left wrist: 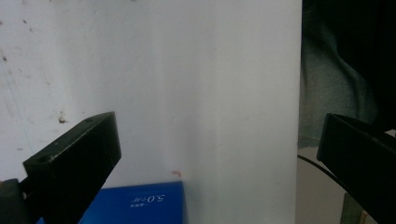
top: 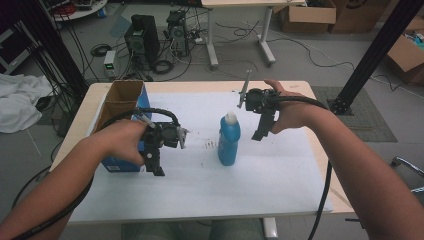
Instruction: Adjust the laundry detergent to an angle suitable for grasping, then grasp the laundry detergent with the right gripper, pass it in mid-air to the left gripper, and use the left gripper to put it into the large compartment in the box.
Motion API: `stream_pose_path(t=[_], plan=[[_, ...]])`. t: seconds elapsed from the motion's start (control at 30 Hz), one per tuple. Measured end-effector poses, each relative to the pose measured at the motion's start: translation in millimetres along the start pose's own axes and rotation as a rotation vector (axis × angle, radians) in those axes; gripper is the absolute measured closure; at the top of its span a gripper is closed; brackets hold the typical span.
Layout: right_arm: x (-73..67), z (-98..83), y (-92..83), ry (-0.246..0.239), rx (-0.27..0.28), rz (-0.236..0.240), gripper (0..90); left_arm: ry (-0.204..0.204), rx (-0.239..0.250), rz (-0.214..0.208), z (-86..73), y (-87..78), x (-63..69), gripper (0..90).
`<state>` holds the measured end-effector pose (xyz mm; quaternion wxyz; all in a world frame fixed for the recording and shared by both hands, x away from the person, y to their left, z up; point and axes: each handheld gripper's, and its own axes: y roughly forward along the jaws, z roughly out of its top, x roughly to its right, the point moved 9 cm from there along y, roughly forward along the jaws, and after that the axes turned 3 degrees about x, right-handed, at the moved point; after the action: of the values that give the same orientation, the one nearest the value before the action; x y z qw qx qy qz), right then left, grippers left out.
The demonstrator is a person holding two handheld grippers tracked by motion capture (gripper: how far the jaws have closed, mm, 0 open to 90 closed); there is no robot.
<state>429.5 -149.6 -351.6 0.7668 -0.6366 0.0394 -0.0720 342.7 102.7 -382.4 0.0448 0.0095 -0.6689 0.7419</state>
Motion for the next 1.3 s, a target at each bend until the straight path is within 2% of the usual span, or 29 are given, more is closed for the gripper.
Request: stream_pose_path(t=[0.17,0.23,0.33,0.67,0.77,1.0,1.17,1.23,1.3], plan=[[0.1,-0.2,-1.1,0.005,0.003,-0.001,0.0,-0.009,0.007,-0.003,-1.1,-2.6,0.6,0.1],[0.3,-2.2,-1.3,0.003,-0.006,-0.003,0.0,-0.013,-0.002,0.003,-3.0,-4.1,-0.2,0.1],[0.5,-2.9,-0.9,0.006,-0.006,-0.007,0.0,-0.019,0.011,0.012,-3.2,-5.9,-0.1,0.1],[1.5,-0.4,0.2,0.007,-0.009,-0.011,0.0,-0.014,0.012,0.022,-5.4,-9.2,-0.4,0.1],[1.7,-1.1,0.3,0.006,-0.011,-0.009,0.0,-0.016,0.025,0.024,-4.5,-11.0,-0.2,0.1],[4.1,-5.7,-2.0,0.019,-0.011,-0.016,0.0,-0.013,0.02,0.023,-1.4,-12.9,0.5,0.1],[3.4,-5.5,-2.8,0.018,0.013,-0.023,0.0,-0.016,0.02,0.026,-2.0,-11.8,0.8,0.1],[-0.2,-1.9,-4.7,0.028,0.07,-0.007,0.0,-0.016,0.026,0.026,-2.5,-11.5,1.7,0.1],[-1.0,0.0,-6.4,0.032,0.116,-0.012,0.0,-0.014,0.021,0.026,-3.8,-11.3,2.1,0.1]])
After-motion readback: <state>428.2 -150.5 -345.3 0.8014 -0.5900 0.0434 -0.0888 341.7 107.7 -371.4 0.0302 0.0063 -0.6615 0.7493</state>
